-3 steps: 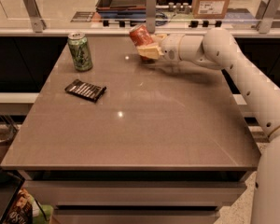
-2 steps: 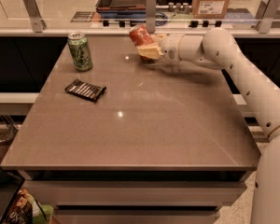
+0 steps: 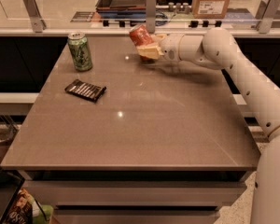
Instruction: Place coke can upright
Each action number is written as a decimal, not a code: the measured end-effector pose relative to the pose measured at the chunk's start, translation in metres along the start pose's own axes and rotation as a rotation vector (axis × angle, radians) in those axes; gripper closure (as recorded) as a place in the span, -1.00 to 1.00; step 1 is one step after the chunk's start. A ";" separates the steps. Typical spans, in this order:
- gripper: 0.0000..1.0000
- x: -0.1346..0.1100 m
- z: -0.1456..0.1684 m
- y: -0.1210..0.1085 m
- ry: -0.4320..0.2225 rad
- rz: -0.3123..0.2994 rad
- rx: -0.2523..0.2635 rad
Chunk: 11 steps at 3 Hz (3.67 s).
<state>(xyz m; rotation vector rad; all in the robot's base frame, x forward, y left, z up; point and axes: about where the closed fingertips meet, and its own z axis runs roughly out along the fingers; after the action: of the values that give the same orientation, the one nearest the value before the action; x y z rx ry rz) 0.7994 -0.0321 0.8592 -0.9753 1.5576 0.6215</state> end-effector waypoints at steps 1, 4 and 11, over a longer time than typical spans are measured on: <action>1.00 -0.022 0.006 0.001 -0.002 -0.035 -0.006; 1.00 -0.057 0.006 0.001 -0.034 -0.088 0.011; 1.00 -0.003 -0.006 0.002 -0.078 0.046 0.034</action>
Offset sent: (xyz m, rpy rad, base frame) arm 0.0114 0.0247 0.0652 -0.0595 -0.0953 0.0278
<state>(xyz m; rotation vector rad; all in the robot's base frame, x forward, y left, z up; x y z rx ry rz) 0.7943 -0.0347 0.8633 -0.8823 1.5202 0.6555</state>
